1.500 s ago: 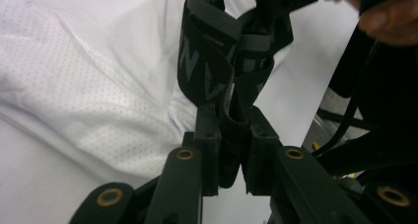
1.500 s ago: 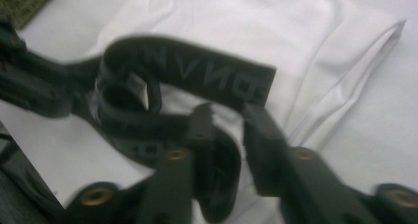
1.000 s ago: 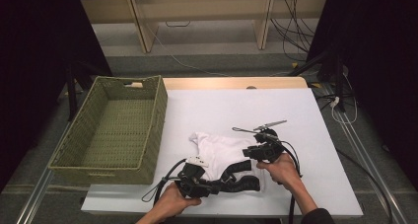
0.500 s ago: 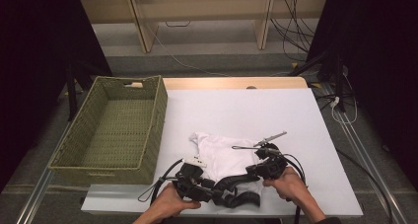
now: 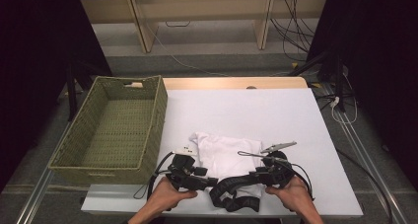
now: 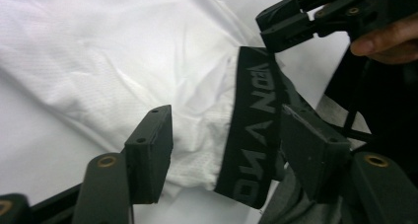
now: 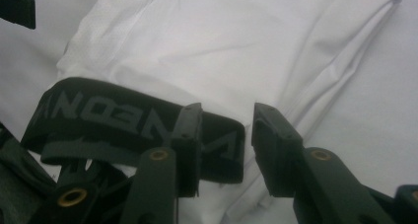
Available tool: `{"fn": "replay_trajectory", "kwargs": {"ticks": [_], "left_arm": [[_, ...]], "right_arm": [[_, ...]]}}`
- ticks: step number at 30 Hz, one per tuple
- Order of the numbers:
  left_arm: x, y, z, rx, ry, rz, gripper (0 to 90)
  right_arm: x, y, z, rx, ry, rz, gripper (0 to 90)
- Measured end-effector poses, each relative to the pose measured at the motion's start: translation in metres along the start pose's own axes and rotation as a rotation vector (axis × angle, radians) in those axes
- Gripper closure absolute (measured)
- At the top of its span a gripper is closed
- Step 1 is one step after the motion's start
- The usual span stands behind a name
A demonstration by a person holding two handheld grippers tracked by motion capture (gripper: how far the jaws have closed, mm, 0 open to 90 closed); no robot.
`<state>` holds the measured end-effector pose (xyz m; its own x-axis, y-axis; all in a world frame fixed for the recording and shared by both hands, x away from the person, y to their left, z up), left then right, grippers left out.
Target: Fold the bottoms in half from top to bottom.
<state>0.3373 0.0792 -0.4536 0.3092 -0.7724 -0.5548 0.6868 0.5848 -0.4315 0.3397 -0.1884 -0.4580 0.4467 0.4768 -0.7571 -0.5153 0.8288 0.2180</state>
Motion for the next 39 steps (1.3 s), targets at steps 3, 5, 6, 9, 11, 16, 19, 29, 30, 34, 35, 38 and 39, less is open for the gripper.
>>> {"fn": "replay_trajectory", "kwargs": {"ticks": [3,5,6,9,11,16,19,29,30,34,35,38,39], "left_arm": [[-0.001,0.005,0.000,-0.021,-0.007,0.057,32.5],[-0.002,0.008,0.000,-0.028,-0.011,0.081,31.1],[-0.002,0.009,0.000,-0.025,-0.011,0.091,30.7],[-0.003,0.012,-0.001,-0.035,-0.011,0.101,30.4],[-0.003,0.012,-0.002,-0.035,-0.009,0.101,30.4],[-0.004,0.012,-0.002,-0.032,-0.007,0.101,30.5],[-0.005,0.014,-0.002,-0.038,-0.012,0.106,30.5],[-0.004,0.008,0.000,-0.033,-0.029,0.077,36.5],[-0.003,0.006,0.001,-0.030,-0.029,0.066,40.1],[0.008,-0.006,0.004,-0.007,-0.029,0.012,56.7],[0.011,-0.009,0.004,-0.003,-0.026,-0.004,59.1],[0.019,-0.018,0.004,0.012,-0.014,-0.036,70.0],[0.023,-0.021,0.002,0.020,0.005,-0.048,72.9]], "right_arm": [[0.007,0.000,-0.002,0.031,0.017,0.005,63.8],[0.014,0.003,-0.005,0.033,0.061,-0.013,64.6],[0.016,0.003,-0.007,0.032,0.078,-0.017,65.4],[0.016,0.007,-0.011,0.034,0.090,-0.032,73.7],[0.014,0.011,-0.013,0.032,0.088,-0.035,82.5],[0.003,0.023,-0.018,0.012,0.060,-0.047,88.3],[-0.009,0.028,-0.022,0.012,0.032,-0.045,88.2],[-0.010,0.044,-0.049,-0.027,0.086,-0.072,86.8],[-0.008,0.044,-0.049,-0.030,0.090,-0.079,85.6],[-0.012,0.041,-0.044,-0.011,0.059,-0.079,73.5],[-0.013,0.039,-0.042,-0.008,0.044,-0.084,72.0],[-0.015,0.032,-0.036,0.009,0.006,-0.090,69.4],[-0.015,0.030,-0.035,0.010,0.001,-0.092,69.3]]}}
Point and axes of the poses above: each handheld gripper's, and its own axes: x roughly forward along the jaws, z roughly out of its top, y roughly to its left, the point moved 2 cm from there along x, roughly forward along the jaws, and after that the axes turned 7 degrees about -y, right-handed, at the moved point
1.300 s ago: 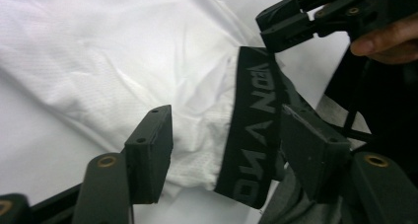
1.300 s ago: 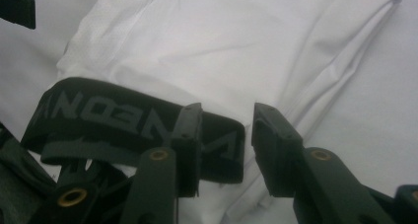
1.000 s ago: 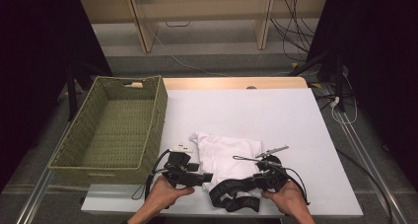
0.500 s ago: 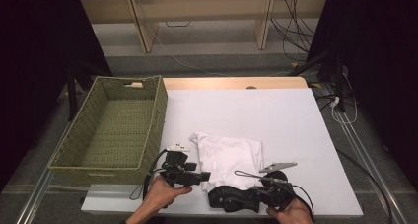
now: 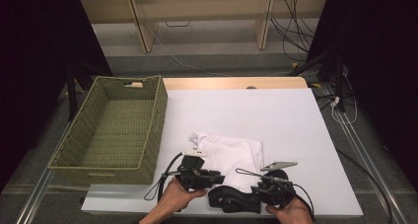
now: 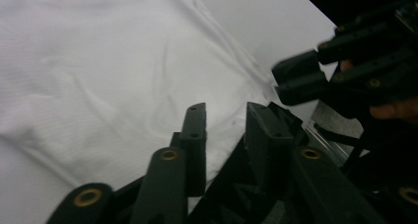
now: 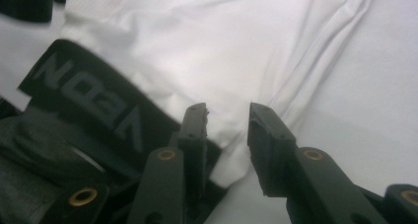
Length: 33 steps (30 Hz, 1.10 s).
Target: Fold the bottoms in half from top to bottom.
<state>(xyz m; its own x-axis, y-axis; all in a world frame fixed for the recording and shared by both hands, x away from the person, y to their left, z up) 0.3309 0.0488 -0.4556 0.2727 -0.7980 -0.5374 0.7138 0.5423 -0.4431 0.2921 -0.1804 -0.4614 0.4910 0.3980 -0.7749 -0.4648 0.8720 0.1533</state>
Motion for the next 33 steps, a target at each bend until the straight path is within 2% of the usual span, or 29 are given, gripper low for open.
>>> {"fn": "replay_trajectory", "kwargs": {"ticks": [5,8,11,14,15,17,18,19,21,22,24,28,30,33], "left_arm": [[0.011,-0.004,-0.014,0.039,0.088,-0.003,87.6],[0.017,-0.004,-0.024,0.072,0.137,0.017,89.4],[0.019,-0.002,-0.027,0.071,0.147,0.029,89.5],[0.016,-0.003,-0.024,0.072,0.135,0.033,89.2],[0.014,-0.003,-0.022,0.067,0.125,0.037,85.0],[0.008,-0.001,-0.015,0.052,0.097,0.043,75.4],[0.001,0.004,-0.008,0.043,0.065,0.070,71.4],[-0.002,0.007,-0.006,0.037,0.056,0.084,65.0],[-0.012,0.019,0.003,0.002,0.021,0.142,56.0],[-0.019,0.026,0.009,-0.025,-0.004,0.169,54.1],[-0.028,0.039,0.015,-0.054,-0.025,0.215,50.8],[-0.033,0.064,0.022,-0.143,-0.052,0.284,46.5],[-0.028,0.074,0.023,-0.178,-0.047,0.290,45.7],[-0.017,0.081,0.022,-0.202,-0.028,0.289,46.4]], "right_arm": [[0.007,-0.011,0.005,0.005,0.000,-0.029,68.7],[0.009,-0.021,0.008,0.029,-0.001,-0.040,66.9],[0.010,-0.028,0.010,0.049,-0.008,-0.044,65.0],[0.010,-0.032,0.012,0.060,-0.016,-0.051,61.4],[0.010,-0.034,0.013,0.062,-0.022,-0.055,59.4],[0.011,-0.037,0.016,0.072,-0.033,-0.056,55.3],[0.011,-0.039,0.018,0.077,-0.041,-0.056,53.7],[0.012,-0.043,0.022,0.086,-0.056,-0.057,52.0],[0.013,-0.047,0.026,0.106,-0.069,-0.060,49.0],[0.014,-0.049,0.027,0.116,-0.072,-0.063,48.1],[0.017,-0.054,0.031,0.127,-0.071,-0.061,46.2],[0.022,-0.057,0.037,0.135,-0.065,-0.063,44.1],[0.025,-0.058,0.040,0.131,-0.068,-0.064,44.0],[0.027,-0.058,0.043,0.129,-0.066,-0.061,44.2]]}}
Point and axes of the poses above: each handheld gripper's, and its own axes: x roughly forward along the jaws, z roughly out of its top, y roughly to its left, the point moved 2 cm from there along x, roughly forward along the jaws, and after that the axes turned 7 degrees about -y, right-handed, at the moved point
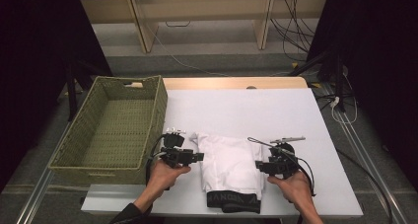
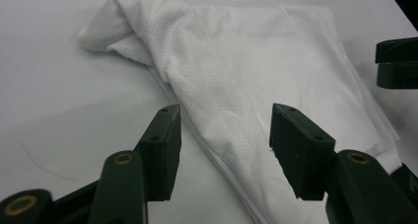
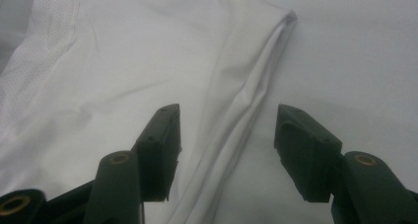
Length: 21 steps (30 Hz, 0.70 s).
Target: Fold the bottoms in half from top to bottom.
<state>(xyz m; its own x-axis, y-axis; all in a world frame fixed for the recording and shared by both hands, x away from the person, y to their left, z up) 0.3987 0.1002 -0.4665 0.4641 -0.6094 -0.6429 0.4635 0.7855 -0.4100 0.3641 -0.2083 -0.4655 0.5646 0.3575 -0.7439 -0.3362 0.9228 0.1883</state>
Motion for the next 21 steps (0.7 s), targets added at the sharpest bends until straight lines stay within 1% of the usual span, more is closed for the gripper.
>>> {"fn": "replay_trajectory", "kwargs": {"ticks": [2,5,6,8,9,10,11,14,17,21], "left_arm": [[0.010,0.000,-0.001,-0.017,0.030,-0.015,48.2],[0.023,0.000,-0.006,-0.048,0.101,-0.033,48.3],[0.027,-0.001,-0.008,-0.059,0.113,-0.029,48.3],[0.030,-0.002,-0.011,-0.051,0.131,-0.029,49.6],[0.030,-0.004,-0.012,-0.043,0.131,-0.030,50.2],[0.030,-0.005,-0.012,-0.043,0.125,-0.034,52.2],[0.029,-0.006,-0.010,-0.045,0.117,-0.052,54.9],[0.028,-0.011,-0.007,-0.042,0.101,-0.073,60.5],[0.034,-0.016,-0.006,-0.033,0.115,-0.086,64.2],[0.042,-0.016,-0.007,-0.029,0.138,-0.080,65.2]], "right_arm": [[0.001,0.000,0.001,0.001,0.003,0.004,44.3],[0.002,0.000,0.000,-0.001,0.009,0.009,44.5],[0.002,0.001,0.000,-0.004,0.007,0.008,44.5],[0.002,0.002,0.000,-0.009,0.009,0.014,44.5],[0.001,0.002,0.000,-0.009,0.010,0.017,44.5],[0.001,0.003,0.000,-0.009,0.008,0.021,44.5],[0.001,0.003,0.000,-0.012,0.006,0.023,44.5],[0.002,0.004,0.000,-0.017,0.012,0.028,44.4],[0.001,0.005,0.000,-0.016,0.012,0.030,44.5],[0.001,0.004,0.000,-0.015,0.010,0.029,44.5]]}}
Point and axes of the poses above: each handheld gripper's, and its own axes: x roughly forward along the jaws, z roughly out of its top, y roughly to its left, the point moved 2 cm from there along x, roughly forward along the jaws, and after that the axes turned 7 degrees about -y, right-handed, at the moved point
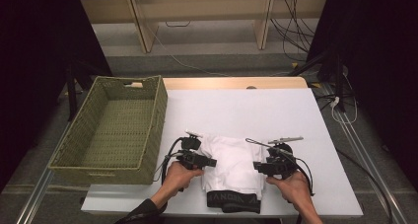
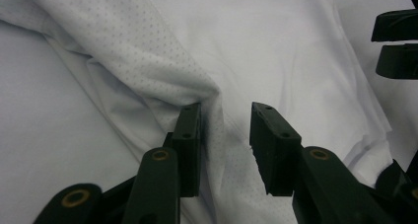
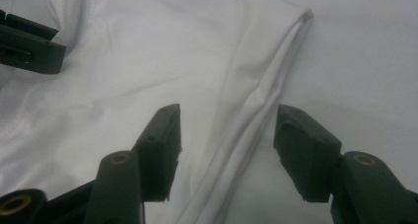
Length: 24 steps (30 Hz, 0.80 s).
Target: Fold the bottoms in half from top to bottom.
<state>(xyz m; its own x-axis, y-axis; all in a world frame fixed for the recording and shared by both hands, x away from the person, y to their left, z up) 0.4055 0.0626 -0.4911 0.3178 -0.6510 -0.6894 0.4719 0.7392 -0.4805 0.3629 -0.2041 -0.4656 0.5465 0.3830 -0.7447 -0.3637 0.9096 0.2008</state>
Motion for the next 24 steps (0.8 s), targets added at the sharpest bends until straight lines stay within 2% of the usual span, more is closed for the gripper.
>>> {"fn": "replay_trajectory", "kwargs": {"ticks": [2,4,5,14,17,21,24], "left_arm": [[-0.001,0.001,0.000,0.011,-0.011,0.018,72.2],[-0.003,0.001,0.000,0.024,-0.032,0.038,87.4],[-0.004,0.000,0.000,0.025,-0.037,0.038,88.2],[-0.026,-0.007,0.014,0.030,-0.129,-0.023,88.8],[-0.026,-0.002,0.015,0.013,-0.122,-0.028,87.8],[-0.023,0.008,0.014,-0.033,-0.122,-0.056,87.0],[-0.022,0.011,0.013,-0.040,-0.113,-0.058,81.0]], "right_arm": [[0.000,0.000,0.000,0.000,0.001,0.002,44.5],[0.001,0.000,-0.001,0.002,0.005,0.004,44.6],[0.001,0.001,-0.001,-0.003,0.009,0.004,44.7],[0.000,0.003,-0.001,0.001,0.005,0.008,45.1],[0.000,0.002,-0.001,0.001,0.002,0.009,45.1],[0.000,0.003,0.000,0.002,0.003,0.010,45.0],[0.000,0.003,-0.001,-0.002,0.003,0.012,45.0]]}}
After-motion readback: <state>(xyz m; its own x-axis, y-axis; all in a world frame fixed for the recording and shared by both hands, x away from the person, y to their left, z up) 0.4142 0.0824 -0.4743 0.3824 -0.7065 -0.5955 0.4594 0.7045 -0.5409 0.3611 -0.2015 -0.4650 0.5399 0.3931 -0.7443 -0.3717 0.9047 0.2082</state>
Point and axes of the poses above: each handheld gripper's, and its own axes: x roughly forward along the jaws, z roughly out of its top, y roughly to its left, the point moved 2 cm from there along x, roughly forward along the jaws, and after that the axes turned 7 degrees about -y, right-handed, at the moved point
